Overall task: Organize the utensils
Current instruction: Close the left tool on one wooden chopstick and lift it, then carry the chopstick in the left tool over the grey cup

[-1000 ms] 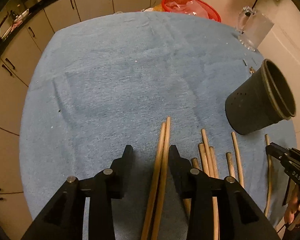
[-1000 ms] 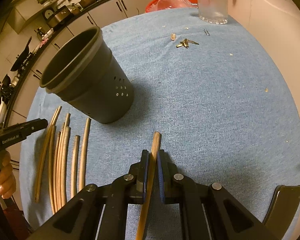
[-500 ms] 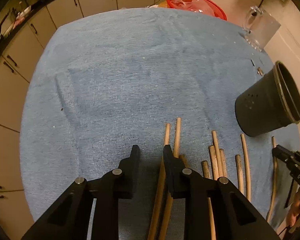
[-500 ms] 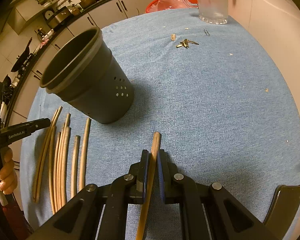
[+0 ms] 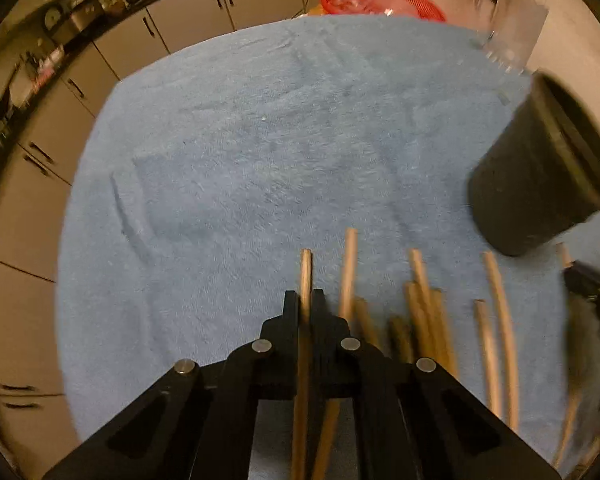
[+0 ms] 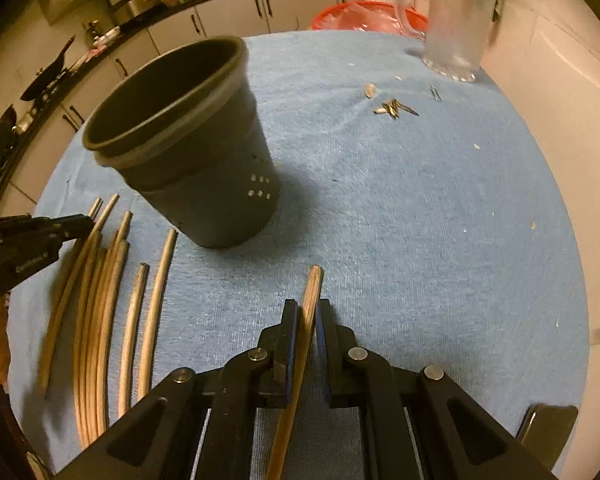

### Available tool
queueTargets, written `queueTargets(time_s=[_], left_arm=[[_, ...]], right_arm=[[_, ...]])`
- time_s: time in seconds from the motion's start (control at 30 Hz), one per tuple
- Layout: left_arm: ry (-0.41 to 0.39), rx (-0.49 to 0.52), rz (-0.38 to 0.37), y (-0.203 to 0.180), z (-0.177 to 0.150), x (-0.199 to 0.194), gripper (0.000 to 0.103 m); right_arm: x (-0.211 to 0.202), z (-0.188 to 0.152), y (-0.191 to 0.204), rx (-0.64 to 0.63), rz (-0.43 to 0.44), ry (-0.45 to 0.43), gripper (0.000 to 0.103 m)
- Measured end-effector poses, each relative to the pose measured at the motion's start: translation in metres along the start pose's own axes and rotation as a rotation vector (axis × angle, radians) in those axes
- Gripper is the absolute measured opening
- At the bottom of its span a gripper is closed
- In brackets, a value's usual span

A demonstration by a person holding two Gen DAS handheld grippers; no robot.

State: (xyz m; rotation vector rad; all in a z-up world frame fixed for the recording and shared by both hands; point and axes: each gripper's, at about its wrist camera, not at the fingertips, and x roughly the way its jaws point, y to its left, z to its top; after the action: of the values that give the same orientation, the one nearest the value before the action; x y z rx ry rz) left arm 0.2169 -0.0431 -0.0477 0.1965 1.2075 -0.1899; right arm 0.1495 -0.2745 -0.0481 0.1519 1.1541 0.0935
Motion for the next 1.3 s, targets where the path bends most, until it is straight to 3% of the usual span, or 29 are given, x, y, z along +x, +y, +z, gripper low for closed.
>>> queueTargets(time_s=[0.07, 0.23, 0.37, 0.53, 0.8, 1.3], left_arm=[[-0.051, -0.023, -0.034, 0.002, -0.013, -0.019, 0.006], [-0.203, -0.068, -0.107, 0.008, -0.038, -0.084, 0.006], [-0.307, -0.090, -0.118, 0.011, -0.054, -0.137, 0.006], [-0.408, -0.091, -0.123, -0.009, -0.064, -0.172, 0.006], [-0.467, -0.058, -0.156, -0.014, -0.085, -0.204, 0.006], [-0.513, -0.020, -0.156, -0.025, -0.083, -0.235, 0.006]], right_arm=[[-0.010, -0.003, -0.003, 0.026, 0.061, -0.029, 0.008], [-0.062, -0.015, 0.013, -0.004, 0.170, -0.196, 0.008], [-0.097, -0.024, 0.028, -0.031, 0.193, -0.318, 0.008], [-0.130, -0.037, 0.032, -0.056, 0.217, -0.444, 0.008], [-0.173, -0.060, 0.039, -0.073, 0.257, -0.572, 0.008], [-0.197, -0.054, 0.032, -0.056, 0.269, -0.631, 0.008]])
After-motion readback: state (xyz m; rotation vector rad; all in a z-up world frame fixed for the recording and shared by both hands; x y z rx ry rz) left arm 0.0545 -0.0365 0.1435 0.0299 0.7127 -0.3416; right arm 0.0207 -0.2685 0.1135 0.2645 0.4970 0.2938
